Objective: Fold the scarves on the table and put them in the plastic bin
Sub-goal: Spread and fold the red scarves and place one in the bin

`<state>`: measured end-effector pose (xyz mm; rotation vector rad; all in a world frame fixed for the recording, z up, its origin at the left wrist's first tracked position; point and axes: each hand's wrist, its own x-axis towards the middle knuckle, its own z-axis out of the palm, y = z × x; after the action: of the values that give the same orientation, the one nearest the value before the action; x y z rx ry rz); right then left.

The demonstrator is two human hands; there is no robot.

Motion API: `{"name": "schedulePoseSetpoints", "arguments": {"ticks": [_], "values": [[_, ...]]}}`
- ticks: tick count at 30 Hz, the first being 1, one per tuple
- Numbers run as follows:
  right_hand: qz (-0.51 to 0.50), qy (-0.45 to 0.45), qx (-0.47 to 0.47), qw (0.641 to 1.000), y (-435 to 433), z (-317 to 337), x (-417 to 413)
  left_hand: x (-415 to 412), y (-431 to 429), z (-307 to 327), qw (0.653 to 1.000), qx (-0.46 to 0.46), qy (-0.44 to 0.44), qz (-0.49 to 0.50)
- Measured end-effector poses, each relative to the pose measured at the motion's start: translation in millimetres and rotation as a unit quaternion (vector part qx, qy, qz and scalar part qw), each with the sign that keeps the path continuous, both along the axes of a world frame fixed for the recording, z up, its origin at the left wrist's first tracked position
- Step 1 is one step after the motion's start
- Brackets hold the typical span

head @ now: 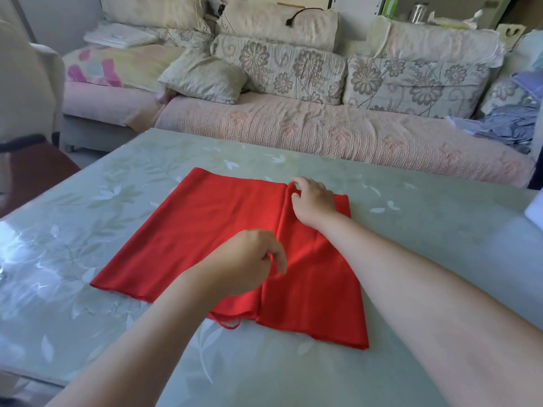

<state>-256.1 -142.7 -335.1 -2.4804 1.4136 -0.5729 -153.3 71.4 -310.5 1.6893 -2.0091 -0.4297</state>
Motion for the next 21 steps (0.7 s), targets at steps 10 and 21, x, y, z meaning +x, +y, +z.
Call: {"name": "schedulePoseSetpoints", "arguments": {"ticks": [10,21], "values": [[0.023,0.223,0.09,0.97,-7.0,-12.9,-25.6,-16.7,-7.1,-31.7,0.96,0.157,-0.229,0.039],[-0.001,0.205,0.002,0.979,-18.4,-16.3,-35.8,-27.5,-20.7,-27.6,0.98,-0.034,-0.188,0.056]]}}
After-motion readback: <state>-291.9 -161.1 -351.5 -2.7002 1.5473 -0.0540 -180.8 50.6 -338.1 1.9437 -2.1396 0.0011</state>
